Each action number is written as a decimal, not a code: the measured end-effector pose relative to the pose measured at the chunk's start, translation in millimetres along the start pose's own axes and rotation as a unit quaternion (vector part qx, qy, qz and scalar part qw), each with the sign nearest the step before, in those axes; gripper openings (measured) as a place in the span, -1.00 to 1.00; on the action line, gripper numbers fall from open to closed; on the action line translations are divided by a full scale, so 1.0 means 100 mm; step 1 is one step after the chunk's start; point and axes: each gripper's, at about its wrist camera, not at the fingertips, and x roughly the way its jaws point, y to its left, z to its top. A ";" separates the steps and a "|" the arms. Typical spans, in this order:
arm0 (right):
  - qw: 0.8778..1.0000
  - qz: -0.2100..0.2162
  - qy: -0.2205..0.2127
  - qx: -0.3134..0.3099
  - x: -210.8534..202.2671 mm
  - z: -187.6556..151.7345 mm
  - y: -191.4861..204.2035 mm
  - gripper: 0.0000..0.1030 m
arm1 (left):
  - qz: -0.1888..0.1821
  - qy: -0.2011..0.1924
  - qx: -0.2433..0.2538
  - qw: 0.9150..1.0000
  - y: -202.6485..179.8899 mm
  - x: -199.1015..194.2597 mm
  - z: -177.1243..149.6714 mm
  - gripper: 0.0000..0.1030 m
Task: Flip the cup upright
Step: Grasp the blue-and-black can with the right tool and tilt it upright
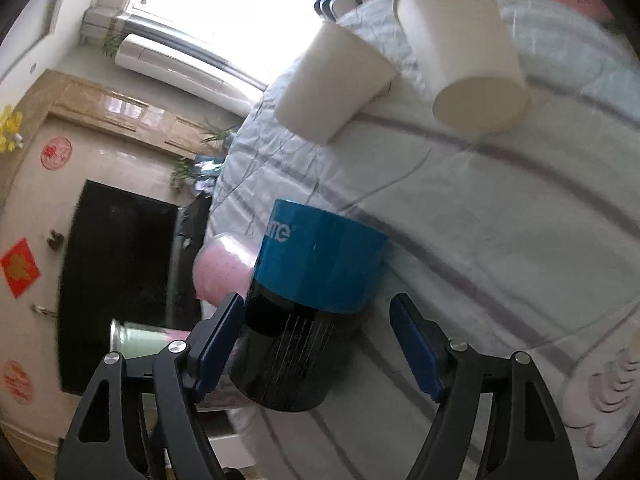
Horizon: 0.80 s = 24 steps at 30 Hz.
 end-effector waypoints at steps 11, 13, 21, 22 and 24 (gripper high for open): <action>0.999 0.041 0.008 0.027 0.20 0.05 -0.06 0.41 | -0.002 0.005 -0.003 1.000 0.07 0.08 -0.03 1.00; 0.999 0.044 0.005 0.018 0.18 0.04 -0.05 0.40 | -0.003 0.005 -0.004 1.000 0.08 0.08 -0.02 1.00; 0.998 0.015 -0.037 -0.053 -0.02 -0.06 0.03 0.40 | 0.001 0.002 -0.007 1.000 0.13 0.04 -0.04 1.00; 0.997 0.006 -0.045 -0.065 -0.07 -0.08 0.04 0.40 | 0.002 0.002 -0.007 1.000 0.14 0.04 -0.05 1.00; 0.993 -0.016 -0.068 -0.093 -0.18 -0.14 0.08 0.40 | 0.003 0.003 -0.008 1.000 0.14 0.02 -0.06 1.00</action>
